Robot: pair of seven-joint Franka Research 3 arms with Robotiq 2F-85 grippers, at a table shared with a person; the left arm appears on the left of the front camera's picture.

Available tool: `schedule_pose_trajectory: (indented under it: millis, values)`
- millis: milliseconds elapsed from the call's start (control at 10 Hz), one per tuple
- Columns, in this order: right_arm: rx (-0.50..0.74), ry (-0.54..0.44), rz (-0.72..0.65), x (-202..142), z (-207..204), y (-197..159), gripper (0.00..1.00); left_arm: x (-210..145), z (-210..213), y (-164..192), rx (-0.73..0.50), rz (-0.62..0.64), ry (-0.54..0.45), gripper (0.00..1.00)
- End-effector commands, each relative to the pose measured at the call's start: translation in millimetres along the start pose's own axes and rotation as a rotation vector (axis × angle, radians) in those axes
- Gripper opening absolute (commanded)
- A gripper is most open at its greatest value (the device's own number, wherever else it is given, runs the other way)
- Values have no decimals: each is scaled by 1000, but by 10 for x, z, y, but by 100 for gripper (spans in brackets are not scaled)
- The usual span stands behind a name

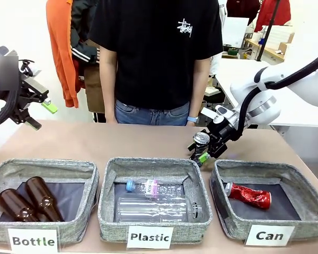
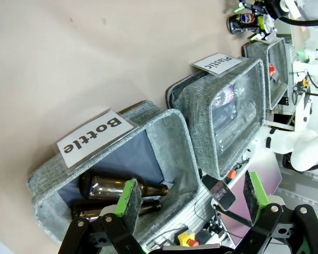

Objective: Sort the can waste into the basket.
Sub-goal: Pick up the can waste from the table and place it in the right Fabric basket.

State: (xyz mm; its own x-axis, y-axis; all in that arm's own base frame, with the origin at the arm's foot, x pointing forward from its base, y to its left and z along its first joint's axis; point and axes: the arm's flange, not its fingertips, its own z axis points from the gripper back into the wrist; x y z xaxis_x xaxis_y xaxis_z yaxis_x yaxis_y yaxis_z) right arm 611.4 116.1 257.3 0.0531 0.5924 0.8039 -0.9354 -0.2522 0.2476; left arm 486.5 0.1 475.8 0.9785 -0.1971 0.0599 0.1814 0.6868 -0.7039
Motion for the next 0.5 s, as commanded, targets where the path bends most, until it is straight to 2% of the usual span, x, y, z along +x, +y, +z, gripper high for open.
schedule_pose_trajectory:
  millis: [0, 100, 300, 400]
  values:
    - [-3, -44, 52, 4, 45, -36, 80, -35, 0, -13, -13, -4, -10, 100]
    - [5, -43, 50, -5, 49, -32, 44, -35, 0, -13, -13, -4, -10, 100]
    - [-8, -38, 54, -14, 64, -28, 0, -35, 0, -13, -13, -4, -10, 100]
    - [-12, -44, 49, -22, 80, -28, 0, -35, 0, -13, -13, -4, -10, 100]
